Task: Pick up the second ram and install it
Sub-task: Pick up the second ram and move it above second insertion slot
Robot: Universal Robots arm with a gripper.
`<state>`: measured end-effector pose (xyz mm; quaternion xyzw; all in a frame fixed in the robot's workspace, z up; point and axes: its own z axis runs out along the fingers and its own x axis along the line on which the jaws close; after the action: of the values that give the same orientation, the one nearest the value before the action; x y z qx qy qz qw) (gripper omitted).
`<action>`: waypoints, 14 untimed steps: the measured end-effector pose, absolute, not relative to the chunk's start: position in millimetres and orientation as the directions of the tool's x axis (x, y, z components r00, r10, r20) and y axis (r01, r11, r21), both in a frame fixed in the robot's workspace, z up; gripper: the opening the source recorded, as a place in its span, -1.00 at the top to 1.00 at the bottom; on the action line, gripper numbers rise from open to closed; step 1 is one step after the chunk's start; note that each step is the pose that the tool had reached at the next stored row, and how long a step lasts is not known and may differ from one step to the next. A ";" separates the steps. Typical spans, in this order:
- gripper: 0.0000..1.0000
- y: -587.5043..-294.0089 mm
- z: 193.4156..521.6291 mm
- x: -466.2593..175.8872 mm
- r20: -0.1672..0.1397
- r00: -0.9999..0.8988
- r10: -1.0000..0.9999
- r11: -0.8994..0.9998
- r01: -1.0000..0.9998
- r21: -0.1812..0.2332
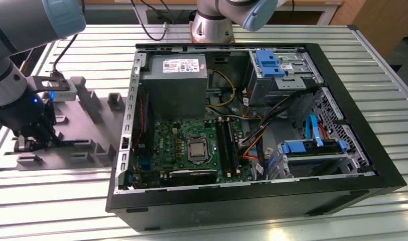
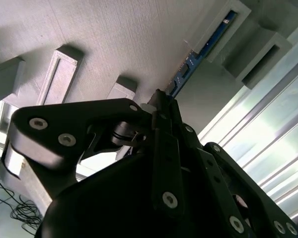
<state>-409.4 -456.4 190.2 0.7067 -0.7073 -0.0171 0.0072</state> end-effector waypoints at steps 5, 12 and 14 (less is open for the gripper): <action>0.72 -456.4 190.2 -409.5 -0.014 0.010 -1.000 -0.010 -0.999 0.034; 0.72 -456.5 195.0 -409.5 -0.014 0.011 -1.000 -0.011 -0.999 0.034; 0.72 -456.5 196.5 -409.5 -0.014 0.015 -1.000 -0.016 -0.999 0.034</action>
<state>-409.5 -456.5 196.5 0.7124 -0.7015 -0.0170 0.0073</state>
